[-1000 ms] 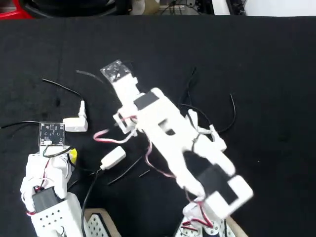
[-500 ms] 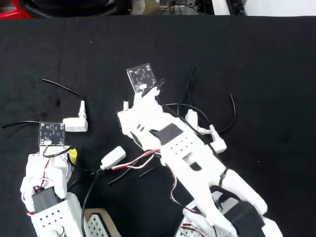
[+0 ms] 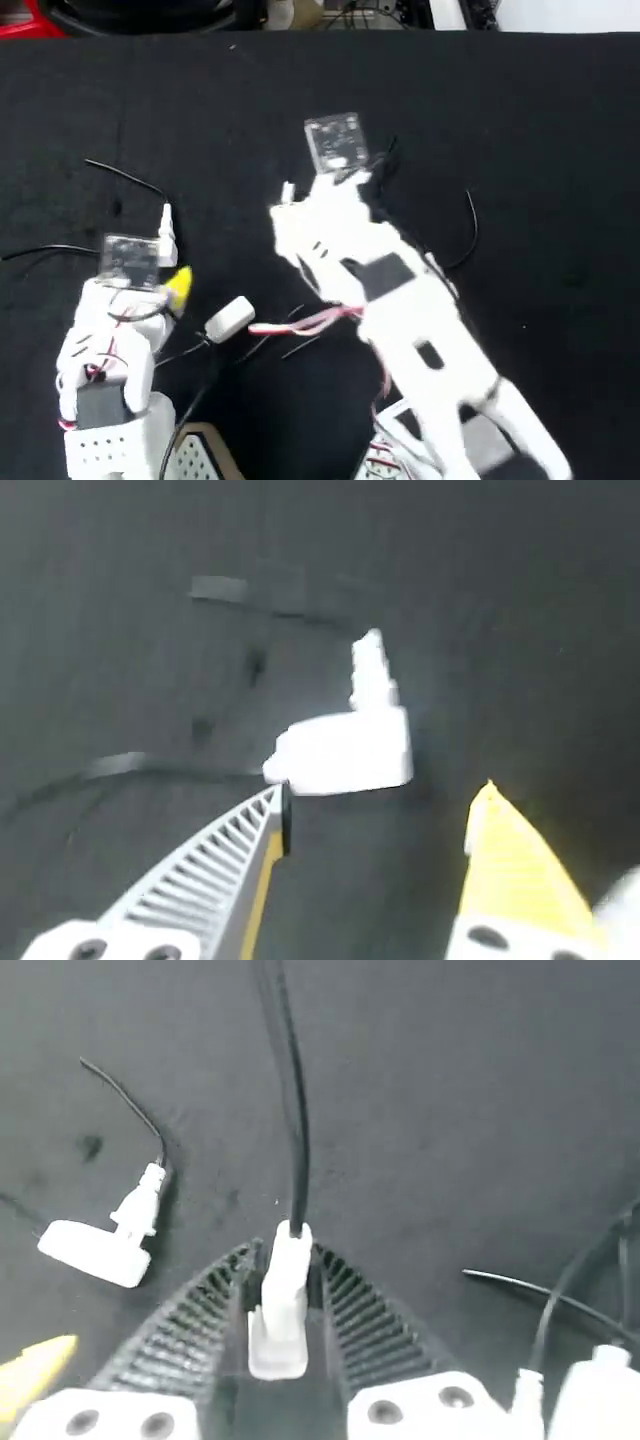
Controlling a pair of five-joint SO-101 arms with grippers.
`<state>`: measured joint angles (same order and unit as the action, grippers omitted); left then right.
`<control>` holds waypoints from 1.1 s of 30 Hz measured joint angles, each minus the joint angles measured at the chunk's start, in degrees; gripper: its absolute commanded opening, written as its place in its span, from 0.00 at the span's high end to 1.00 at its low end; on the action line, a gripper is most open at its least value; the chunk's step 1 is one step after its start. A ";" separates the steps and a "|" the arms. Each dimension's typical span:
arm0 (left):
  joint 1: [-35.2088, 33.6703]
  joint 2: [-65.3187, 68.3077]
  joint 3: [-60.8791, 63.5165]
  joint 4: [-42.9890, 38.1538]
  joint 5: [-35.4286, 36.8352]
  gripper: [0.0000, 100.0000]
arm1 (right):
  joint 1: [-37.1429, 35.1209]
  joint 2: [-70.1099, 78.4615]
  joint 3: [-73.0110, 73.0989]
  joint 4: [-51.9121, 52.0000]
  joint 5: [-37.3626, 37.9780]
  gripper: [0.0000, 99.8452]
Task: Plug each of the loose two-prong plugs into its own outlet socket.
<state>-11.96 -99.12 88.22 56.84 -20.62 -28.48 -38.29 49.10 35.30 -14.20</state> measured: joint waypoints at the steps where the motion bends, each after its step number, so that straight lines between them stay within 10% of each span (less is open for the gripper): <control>1: 1.67 1.85 -0.97 -0.09 -1.23 0.71 | 0.70 -3.25 0.00 1.85 0.00 0.99; 15: 16.79 48.00 -39.56 27.34 -13.63 0.71 | 4.13 -19.43 2.46 9.67 0.00 0.99; 29: 18.46 72.09 -27.78 -0.53 -14.15 0.72 | 4.13 -19.43 2.46 9.67 0.00 0.99; 33: 18.55 76.66 -28.13 -1.76 -14.15 0.88 | 4.13 -19.43 2.46 9.67 0.00 0.99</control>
<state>6.59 -22.46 60.09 55.08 -34.77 -24.35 -57.71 51.56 44.97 -14.20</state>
